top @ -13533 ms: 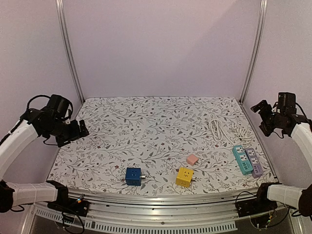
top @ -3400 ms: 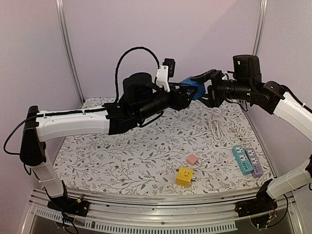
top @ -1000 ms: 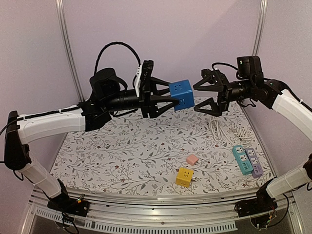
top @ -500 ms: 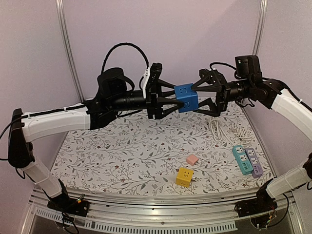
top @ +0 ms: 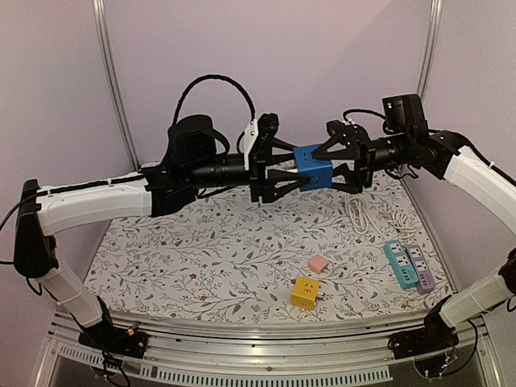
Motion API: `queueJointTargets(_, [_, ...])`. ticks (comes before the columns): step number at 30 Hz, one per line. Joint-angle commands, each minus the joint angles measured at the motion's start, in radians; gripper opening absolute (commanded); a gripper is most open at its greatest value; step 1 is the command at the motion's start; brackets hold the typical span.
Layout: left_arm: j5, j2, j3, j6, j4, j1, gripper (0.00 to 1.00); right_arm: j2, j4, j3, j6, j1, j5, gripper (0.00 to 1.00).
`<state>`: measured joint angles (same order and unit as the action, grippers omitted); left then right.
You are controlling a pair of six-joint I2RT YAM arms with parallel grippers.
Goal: Insert the plug
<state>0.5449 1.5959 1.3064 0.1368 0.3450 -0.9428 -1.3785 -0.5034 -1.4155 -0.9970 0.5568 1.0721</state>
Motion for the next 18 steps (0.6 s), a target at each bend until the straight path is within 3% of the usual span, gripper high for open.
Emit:
queueJointTargets(1, [-0.029,0.012,0.021,0.026,0.006,-0.013,0.0,-0.005,-0.02,-0.015,0.009,0.007,0.001,0.76])
queueJointTargets(9, [-0.038,0.025,0.019,0.022,0.017,-0.013,0.0,-0.002,-0.006,-0.014,0.009,0.009,0.011,0.76])
queueJointTargets(18, [-0.034,0.034,0.019,0.021,0.017,-0.013,0.0,-0.007,0.004,-0.016,0.007,0.011,0.012,0.61])
